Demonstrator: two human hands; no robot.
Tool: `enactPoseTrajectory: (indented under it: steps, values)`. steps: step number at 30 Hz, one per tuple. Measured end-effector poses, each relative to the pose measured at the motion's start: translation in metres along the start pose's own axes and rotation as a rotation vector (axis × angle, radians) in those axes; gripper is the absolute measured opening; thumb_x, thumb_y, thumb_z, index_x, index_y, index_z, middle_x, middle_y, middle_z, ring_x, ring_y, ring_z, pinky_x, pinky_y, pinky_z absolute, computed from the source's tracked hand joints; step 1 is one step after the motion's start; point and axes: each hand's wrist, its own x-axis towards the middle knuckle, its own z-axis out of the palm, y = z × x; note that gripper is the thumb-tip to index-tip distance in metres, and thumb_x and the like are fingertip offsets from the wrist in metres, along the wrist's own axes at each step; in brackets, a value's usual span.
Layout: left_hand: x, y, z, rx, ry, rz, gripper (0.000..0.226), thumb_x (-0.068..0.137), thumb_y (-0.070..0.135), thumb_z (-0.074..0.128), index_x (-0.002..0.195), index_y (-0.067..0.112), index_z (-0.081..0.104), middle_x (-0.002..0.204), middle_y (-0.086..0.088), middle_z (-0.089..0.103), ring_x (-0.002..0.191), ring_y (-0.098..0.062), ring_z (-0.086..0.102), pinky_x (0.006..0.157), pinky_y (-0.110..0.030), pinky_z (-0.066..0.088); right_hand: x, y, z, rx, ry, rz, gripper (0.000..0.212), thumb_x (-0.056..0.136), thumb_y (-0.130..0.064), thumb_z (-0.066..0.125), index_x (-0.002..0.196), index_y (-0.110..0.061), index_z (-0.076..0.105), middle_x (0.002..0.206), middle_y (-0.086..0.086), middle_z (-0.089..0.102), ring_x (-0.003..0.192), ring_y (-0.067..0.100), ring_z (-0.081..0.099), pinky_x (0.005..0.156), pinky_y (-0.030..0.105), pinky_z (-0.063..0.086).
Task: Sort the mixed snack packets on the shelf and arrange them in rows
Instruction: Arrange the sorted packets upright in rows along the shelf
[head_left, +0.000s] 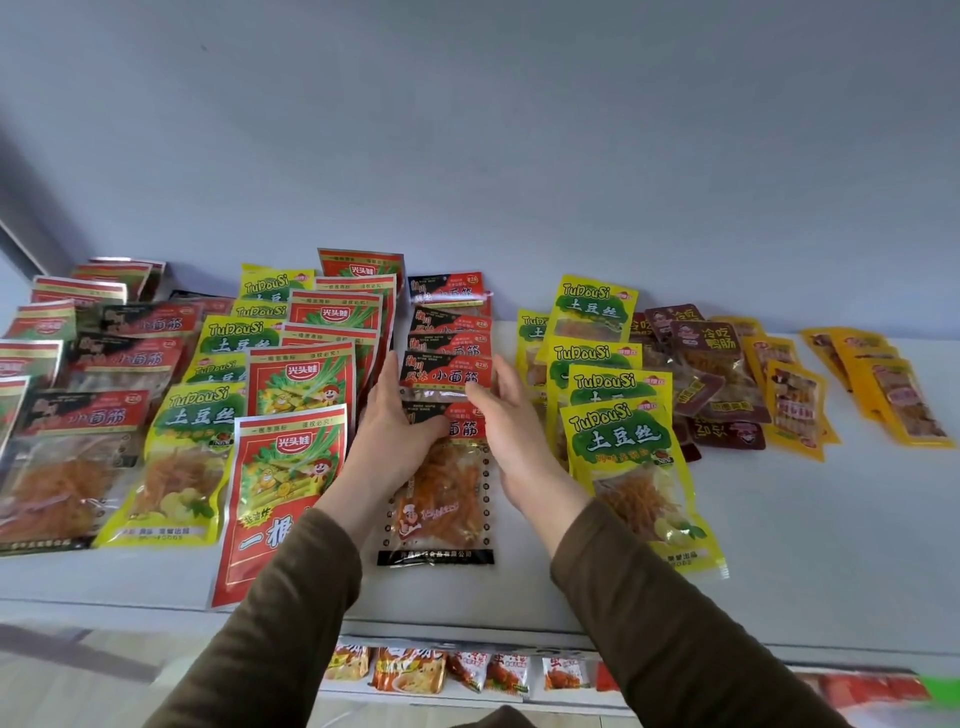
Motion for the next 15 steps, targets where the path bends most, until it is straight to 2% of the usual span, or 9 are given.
enactPoseTrajectory:
  steps: [2,5,7,9,10,11,13,15]
  values:
    - [0.000,-0.002,0.003,0.046,0.014,0.006,0.105,0.090,0.031,0.072,0.164,0.032,-0.003,0.167,-0.002,0.024,0.150,-0.024,0.031,0.121,-0.048,0.032,-0.002,0.003,0.000,-0.009,-0.003,-0.018,0.046,0.104,-0.022,0.053,0.148,-0.035,0.044,0.133,-0.012,0.064,0.123,0.009,0.060,0.110,0.044,0.046]
    - [-0.001,-0.002,0.007,0.089,0.009,0.013,0.104,0.093,0.035,0.072,0.164,0.030,-0.004,0.168,-0.005,0.020,0.151,-0.026,0.029,0.120,-0.046,0.029,-0.002,0.003,0.001,-0.077,-0.022,-0.035,0.052,0.105,-0.026,0.051,0.154,-0.033,0.037,0.146,-0.011,0.055,0.131,0.009,0.053,0.113,0.041,0.043]
    - [-0.004,0.000,0.005,0.130,0.011,0.015,0.103,0.095,0.038,0.070,0.164,0.029,-0.005,0.171,-0.004,0.012,0.155,-0.027,0.020,0.124,-0.049,0.023,-0.005,-0.002,-0.001,-0.171,0.002,-0.103,0.055,0.106,-0.030,0.051,0.157,-0.032,0.030,0.150,-0.023,0.042,0.129,0.000,0.048,0.104,0.025,0.045]
    - [-0.010,0.004,0.003,0.200,0.043,0.066,0.099,0.097,0.040,0.066,0.164,0.028,-0.005,0.173,-0.001,0.002,0.159,-0.023,0.006,0.126,-0.048,0.014,-0.004,-0.011,-0.006,-0.233,0.031,-0.200,0.057,0.106,-0.033,0.049,0.158,-0.037,0.026,0.137,-0.040,0.035,0.117,-0.019,0.042,0.084,0.002,0.038]
    - [-0.015,0.005,0.002,0.234,0.070,0.119,0.095,0.098,0.041,0.064,0.165,0.028,-0.003,0.173,0.002,0.000,0.159,-0.020,0.002,0.126,-0.045,0.011,-0.001,-0.016,-0.009,-0.205,0.031,-0.216,0.057,0.106,-0.033,0.049,0.158,-0.037,0.025,0.139,-0.041,0.034,0.117,-0.025,0.038,0.082,-0.003,0.033]
    - [-0.021,0.007,0.002,0.277,0.099,0.186,0.091,0.100,0.042,0.061,0.165,0.028,-0.001,0.173,0.003,-0.001,0.159,-0.018,0.000,0.125,-0.042,0.009,0.007,-0.023,-0.012,-0.146,0.027,-0.215,0.057,0.107,-0.032,0.048,0.159,-0.033,0.025,0.145,-0.035,0.035,0.116,-0.028,0.036,0.081,-0.005,0.031]
    - [-0.033,0.010,0.005,0.408,0.155,0.318,0.083,0.101,0.048,0.054,0.165,0.029,0.006,0.173,0.001,0.000,0.159,-0.018,-0.003,0.125,-0.039,0.004,0.032,-0.040,-0.016,-0.022,0.064,-0.184,0.055,0.107,-0.023,0.047,0.159,-0.021,0.029,0.144,-0.017,0.040,0.099,-0.033,0.044,0.073,-0.006,0.036]
    - [-0.041,0.011,0.014,0.582,0.161,0.389,0.077,0.101,0.060,0.041,0.165,0.034,0.006,0.173,0.001,-0.004,0.159,-0.022,-0.009,0.127,-0.043,-0.002,0.062,-0.055,-0.017,-0.020,0.139,-0.095,0.053,0.106,-0.015,0.044,0.158,-0.013,0.031,0.144,-0.009,0.040,0.092,-0.020,0.052,0.066,0.000,0.039]
